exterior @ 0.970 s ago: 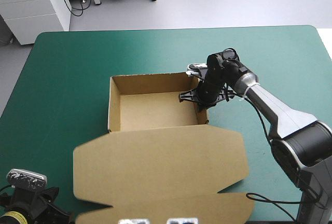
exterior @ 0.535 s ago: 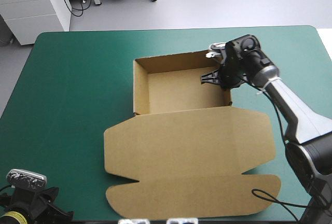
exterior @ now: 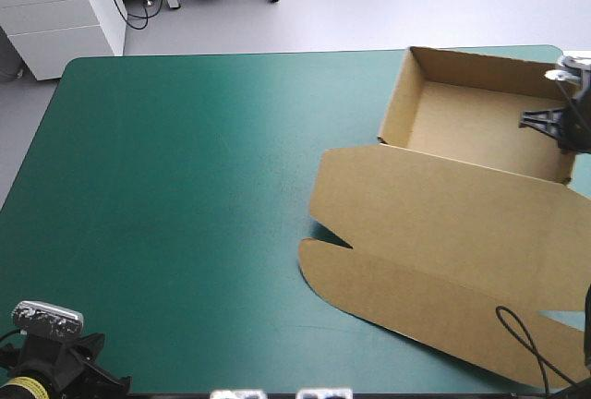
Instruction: Fold the box
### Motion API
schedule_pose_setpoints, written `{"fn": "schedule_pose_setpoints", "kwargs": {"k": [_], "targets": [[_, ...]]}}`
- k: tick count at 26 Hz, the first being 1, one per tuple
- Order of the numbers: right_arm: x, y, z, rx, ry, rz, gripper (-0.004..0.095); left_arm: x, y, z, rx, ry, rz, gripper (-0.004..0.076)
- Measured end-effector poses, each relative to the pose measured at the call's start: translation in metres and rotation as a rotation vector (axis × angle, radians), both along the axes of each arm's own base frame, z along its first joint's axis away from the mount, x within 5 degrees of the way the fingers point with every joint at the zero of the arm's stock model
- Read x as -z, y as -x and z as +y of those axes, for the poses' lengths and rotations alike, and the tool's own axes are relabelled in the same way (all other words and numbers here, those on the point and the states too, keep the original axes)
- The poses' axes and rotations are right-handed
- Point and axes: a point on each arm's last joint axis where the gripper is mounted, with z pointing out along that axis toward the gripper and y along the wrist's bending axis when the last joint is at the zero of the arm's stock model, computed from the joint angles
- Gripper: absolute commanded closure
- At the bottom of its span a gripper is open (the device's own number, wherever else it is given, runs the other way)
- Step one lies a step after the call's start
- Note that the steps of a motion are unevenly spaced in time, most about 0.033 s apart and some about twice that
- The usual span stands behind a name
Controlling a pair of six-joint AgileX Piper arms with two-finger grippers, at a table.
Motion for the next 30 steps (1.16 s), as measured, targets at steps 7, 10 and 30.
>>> {"fn": "schedule_pose_setpoints", "kwargs": {"k": [7,10,30], "targets": [[0.031,0.021,-0.068,0.121,0.033,0.134,0.0812,0.000,0.000,0.000,0.000,0.000,-0.001,0.0731],[0.048,0.012,-0.072,0.100,0.024,0.182,0.0579,0.000,0.000,0.000,0.000,0.000,-0.001,0.0731],[-0.004,0.021,-0.064,0.053,0.074,0.026,0.0477,0.000,0.000,0.000,0.000,0.001,-0.002,0.0731]]}}
